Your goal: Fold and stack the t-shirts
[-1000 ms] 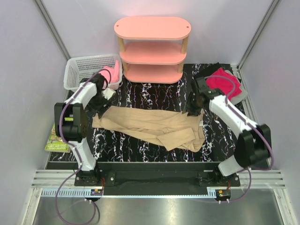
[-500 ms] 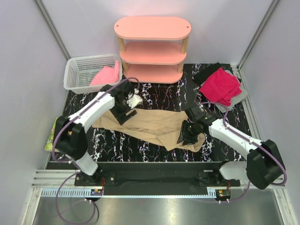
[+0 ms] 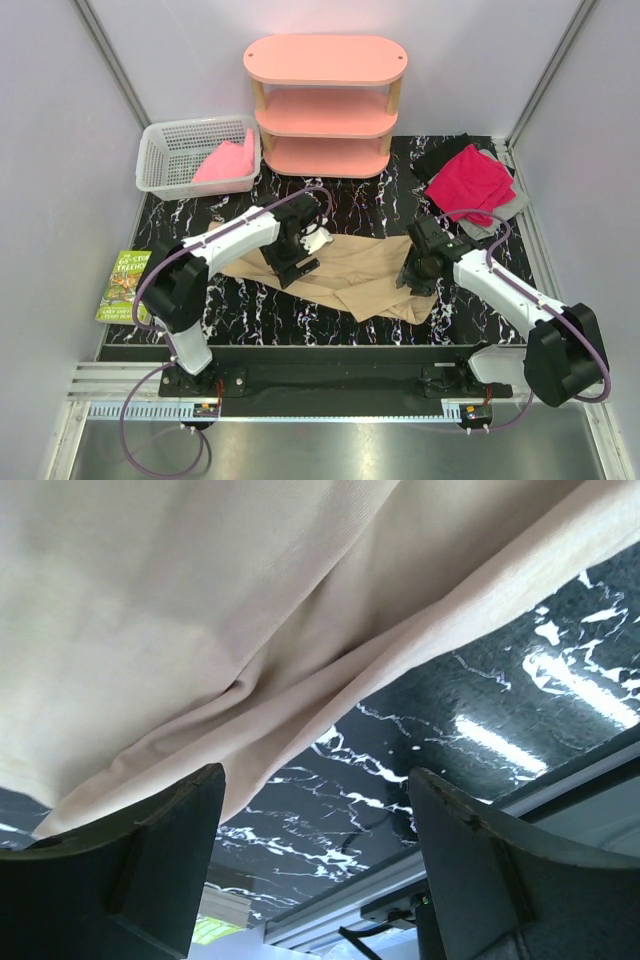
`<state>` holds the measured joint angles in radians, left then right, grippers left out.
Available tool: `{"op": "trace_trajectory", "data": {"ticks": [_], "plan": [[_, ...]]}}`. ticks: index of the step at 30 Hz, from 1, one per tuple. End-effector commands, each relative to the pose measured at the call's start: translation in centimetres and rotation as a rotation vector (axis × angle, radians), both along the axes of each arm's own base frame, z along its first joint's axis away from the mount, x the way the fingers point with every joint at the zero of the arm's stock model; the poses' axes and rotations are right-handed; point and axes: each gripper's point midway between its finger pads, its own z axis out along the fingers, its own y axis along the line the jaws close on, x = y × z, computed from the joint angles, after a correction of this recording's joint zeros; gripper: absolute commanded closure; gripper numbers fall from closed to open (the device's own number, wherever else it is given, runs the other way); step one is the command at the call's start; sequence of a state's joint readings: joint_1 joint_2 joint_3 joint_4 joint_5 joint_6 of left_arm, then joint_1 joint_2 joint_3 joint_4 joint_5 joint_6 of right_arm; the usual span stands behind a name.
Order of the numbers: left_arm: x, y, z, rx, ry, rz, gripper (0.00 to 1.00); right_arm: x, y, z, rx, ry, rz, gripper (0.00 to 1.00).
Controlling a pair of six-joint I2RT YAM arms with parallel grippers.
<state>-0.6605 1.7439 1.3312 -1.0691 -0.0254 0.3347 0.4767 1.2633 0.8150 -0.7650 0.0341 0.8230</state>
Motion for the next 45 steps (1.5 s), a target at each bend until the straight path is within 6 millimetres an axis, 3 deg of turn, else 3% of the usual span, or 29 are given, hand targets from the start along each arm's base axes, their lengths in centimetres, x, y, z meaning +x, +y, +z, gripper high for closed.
{"op": "trace_trajectory", "data": {"ticks": [1, 5, 9, 13, 20, 31, 37, 39, 45], "plan": [[0.0, -1.4, -0.4, -0.053, 0.006, 0.037, 0.20, 3.0, -1.2, 1.7, -0.054, -0.072, -0.046, 0.53], [0.3, -0.7, -1.7, -0.019, -0.012, 0.031, 0.22, 4.1, -1.2, 2.2, -0.063, -0.088, -0.035, 0.54], [0.5, -0.4, -3.2, 0.016, 0.004, 0.016, 0.33, 4.7, -0.9, 3.2, -0.045, -0.113, -0.031, 0.54], [0.8, -0.6, -3.5, 0.024, 0.008, 0.005, 0.61, 4.8, -1.1, 3.6, -0.044, -0.129, -0.037, 0.54], [1.9, -1.0, -2.7, 0.021, -0.020, -0.005, 0.80, 4.3, -1.4, 3.4, -0.045, -0.128, -0.041, 0.55], [5.5, -1.4, 0.7, -0.004, -0.115, 0.016, 0.77, 4.9, -2.7, 2.5, -0.122, -0.125, -0.040, 0.57], [7.7, -1.1, -1.8, 0.031, -0.086, 0.039, 0.77, 5.1, -3.8, 1.1, -0.197, -0.094, -0.051, 0.56], [8.1, -0.6, -2.4, 0.035, -0.067, 0.060, 0.78, 4.8, -4.1, 0.4, -0.209, -0.076, -0.053, 0.51], [6.4, -0.4, -1.1, -0.019, -0.055, 0.061, 0.74, 4.8, -3.9, -0.9, -0.202, -0.042, -0.050, 0.43]]}}
